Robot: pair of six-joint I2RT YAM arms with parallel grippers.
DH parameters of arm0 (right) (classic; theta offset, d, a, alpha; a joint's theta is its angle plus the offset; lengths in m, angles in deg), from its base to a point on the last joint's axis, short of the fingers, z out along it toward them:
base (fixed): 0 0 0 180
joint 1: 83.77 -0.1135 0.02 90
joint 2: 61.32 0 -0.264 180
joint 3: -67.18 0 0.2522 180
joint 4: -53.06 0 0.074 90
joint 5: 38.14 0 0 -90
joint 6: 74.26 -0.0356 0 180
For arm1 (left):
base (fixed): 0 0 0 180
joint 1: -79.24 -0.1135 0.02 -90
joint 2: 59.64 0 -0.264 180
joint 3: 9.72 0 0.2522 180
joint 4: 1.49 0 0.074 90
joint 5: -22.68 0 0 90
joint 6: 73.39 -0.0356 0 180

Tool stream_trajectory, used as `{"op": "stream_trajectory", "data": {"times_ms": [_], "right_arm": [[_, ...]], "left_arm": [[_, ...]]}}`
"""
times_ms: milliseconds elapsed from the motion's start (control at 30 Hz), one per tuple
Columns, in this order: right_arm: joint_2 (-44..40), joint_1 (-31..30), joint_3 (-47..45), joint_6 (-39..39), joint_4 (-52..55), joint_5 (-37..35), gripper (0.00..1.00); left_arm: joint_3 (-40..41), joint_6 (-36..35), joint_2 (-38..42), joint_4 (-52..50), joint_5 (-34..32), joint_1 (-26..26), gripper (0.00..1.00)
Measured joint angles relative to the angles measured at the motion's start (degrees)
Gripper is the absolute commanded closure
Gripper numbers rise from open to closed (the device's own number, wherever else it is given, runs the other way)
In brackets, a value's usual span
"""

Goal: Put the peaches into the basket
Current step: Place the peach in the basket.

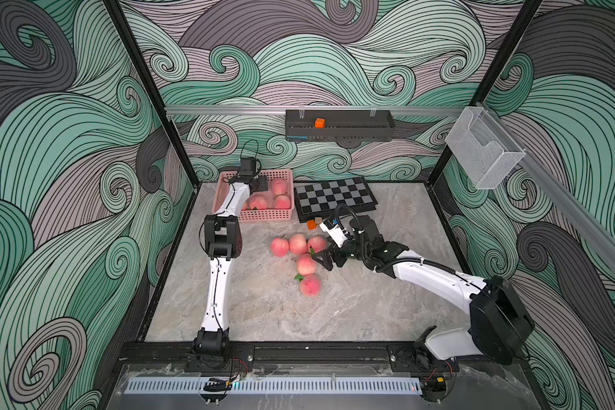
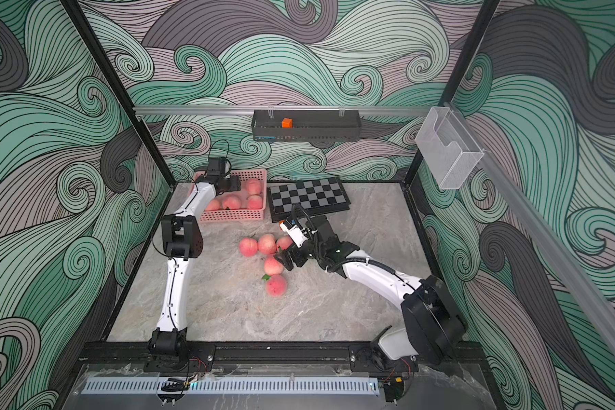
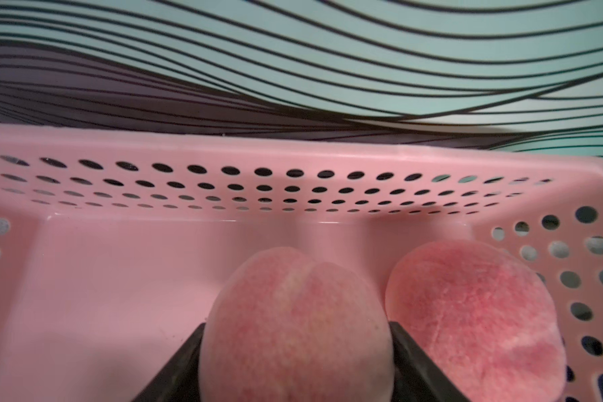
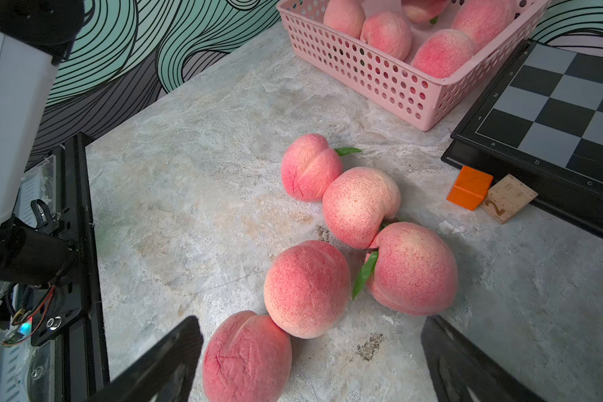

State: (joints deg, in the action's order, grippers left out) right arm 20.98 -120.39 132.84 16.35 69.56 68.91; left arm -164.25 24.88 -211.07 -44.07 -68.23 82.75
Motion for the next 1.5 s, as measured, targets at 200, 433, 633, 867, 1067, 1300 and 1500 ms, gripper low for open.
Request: {"op": "stream_trajectory", "data": {"times_ms": [200,433,633,867,1067,1300,1500], "right_arm": [[0.4,0.0,0.0,0.3,0.0,0.0,0.01],[1.0,0.0,0.0,0.3,0.0,0.0,0.01],[1.0,0.3,0.0,0.4,0.0,0.0,0.01],[1.0,0.7,0.1,0.4,0.0,-0.1,0.01],[1.0,0.7,0.1,0.4,0.0,-0.1,0.01],[1.0,0.9,0.1,0.5,0.0,-0.1,0.01],[0.5,1.0,0.1,0.3,0.3,-0.4,0.01]], "left_arm": [[-0.1,0.2,0.0,0.2,0.5,0.0,0.36],[-0.1,0.2,-0.2,0.3,1.0,0.0,0.33],[-0.1,0.3,-1.1,0.5,1.2,0.0,0.33],[-0.1,0.2,-1.9,0.5,1.2,0.0,0.28],[-0.1,0.0,-1.9,0.5,1.3,0.0,0.13],[-0.1,-0.2,-1.9,0.5,1.4,0.0,0.10],[6.9,-1.0,3.1,0.8,1.7,0.0,0.09]]}}
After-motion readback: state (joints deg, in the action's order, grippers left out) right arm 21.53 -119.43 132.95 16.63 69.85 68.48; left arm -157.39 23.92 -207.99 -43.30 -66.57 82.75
